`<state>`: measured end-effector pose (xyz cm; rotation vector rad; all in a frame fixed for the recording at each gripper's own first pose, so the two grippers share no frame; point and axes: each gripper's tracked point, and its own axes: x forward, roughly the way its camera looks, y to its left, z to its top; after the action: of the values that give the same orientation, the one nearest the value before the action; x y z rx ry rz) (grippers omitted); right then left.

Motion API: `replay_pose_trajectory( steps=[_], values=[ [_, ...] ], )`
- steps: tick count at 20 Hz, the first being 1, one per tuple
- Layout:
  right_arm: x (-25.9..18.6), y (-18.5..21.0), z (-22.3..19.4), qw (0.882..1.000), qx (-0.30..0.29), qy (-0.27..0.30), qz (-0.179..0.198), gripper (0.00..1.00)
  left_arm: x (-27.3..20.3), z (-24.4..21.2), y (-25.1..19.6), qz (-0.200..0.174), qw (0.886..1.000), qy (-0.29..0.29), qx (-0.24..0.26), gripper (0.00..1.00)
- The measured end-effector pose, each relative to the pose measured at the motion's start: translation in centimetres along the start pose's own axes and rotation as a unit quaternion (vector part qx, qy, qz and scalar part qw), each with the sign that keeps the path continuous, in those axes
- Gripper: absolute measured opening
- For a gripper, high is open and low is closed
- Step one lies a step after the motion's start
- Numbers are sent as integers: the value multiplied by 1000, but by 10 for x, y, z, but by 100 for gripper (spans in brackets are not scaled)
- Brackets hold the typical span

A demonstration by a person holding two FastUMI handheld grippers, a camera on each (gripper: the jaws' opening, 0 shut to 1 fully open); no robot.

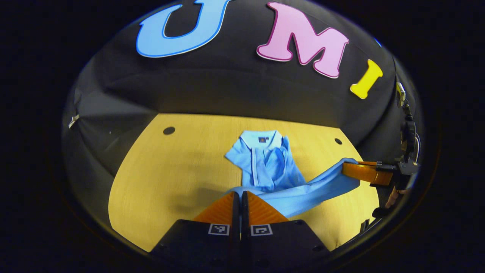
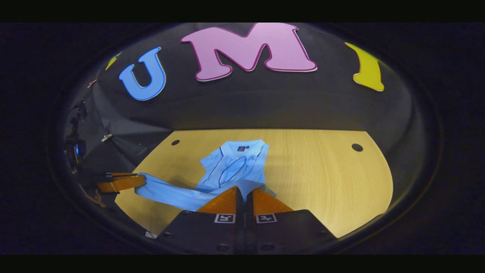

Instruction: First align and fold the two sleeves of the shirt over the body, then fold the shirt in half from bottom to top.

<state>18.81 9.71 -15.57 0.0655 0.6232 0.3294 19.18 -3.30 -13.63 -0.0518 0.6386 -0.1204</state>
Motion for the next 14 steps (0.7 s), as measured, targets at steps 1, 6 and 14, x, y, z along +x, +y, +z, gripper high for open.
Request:
replay_pose_trajectory(
  steps=[1, 6, 14],
  values=[
    [14, -3, 14, 1000, 1, -10, 0, 5, 14, 14, 2, 2, 1000, -8, 3, 6],
    [83, -19, 59, 999, 4, -33, 0, 0, 88, 64, 14, 9, 1000, -20, 1, 6],
    [205, -57, 106, 999, 3, -45, -19, 5, 227, 113, 46, 14, 998, -36, -45, 6]
  ],
)
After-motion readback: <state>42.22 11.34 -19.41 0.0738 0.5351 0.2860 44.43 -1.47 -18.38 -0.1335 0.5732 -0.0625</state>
